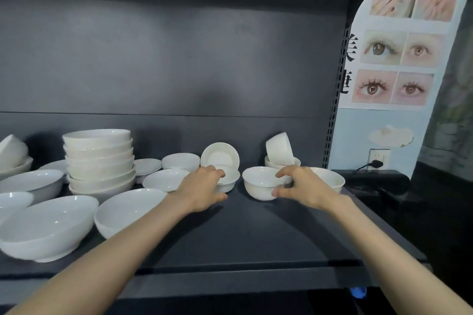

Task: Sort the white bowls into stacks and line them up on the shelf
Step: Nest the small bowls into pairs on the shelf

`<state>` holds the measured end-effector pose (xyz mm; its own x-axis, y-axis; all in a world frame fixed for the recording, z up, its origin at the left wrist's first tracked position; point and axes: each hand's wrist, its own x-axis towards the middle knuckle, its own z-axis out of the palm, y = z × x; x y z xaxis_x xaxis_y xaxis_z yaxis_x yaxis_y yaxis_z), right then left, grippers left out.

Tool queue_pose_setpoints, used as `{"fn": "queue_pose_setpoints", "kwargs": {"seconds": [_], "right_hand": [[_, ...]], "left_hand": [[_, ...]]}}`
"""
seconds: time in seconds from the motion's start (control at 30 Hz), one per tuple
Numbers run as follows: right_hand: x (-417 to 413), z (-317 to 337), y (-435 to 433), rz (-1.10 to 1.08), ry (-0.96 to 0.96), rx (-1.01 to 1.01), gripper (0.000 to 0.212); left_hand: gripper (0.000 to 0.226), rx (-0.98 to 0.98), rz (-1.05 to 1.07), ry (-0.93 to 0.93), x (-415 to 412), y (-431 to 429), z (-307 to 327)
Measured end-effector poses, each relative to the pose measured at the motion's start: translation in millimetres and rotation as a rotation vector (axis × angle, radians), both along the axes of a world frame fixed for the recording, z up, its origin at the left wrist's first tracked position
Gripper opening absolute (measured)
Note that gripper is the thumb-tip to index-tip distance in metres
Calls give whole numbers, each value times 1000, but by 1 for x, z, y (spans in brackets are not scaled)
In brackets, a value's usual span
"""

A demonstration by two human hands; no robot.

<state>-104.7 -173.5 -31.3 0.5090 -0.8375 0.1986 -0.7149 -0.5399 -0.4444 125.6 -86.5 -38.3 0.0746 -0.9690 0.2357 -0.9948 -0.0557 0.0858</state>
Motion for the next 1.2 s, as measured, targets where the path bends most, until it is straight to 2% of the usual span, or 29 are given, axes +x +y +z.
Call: {"fn": "queue_pose_setpoints", "kwargs": {"seconds": [0.37, 0.7, 1.2], "right_hand": [[13, -19, -30, 20, -9, -66, 61], [33, -13, -52, 167, -1, -104, 65], [40, -23, -51, 299, -22, -75, 65]], "left_hand": [[54, 42, 31, -129, 1, -39, -14], [7, 25, 107, -107, 1, -40, -20], [19, -170, 118, 61, -5, -6, -32]]}}
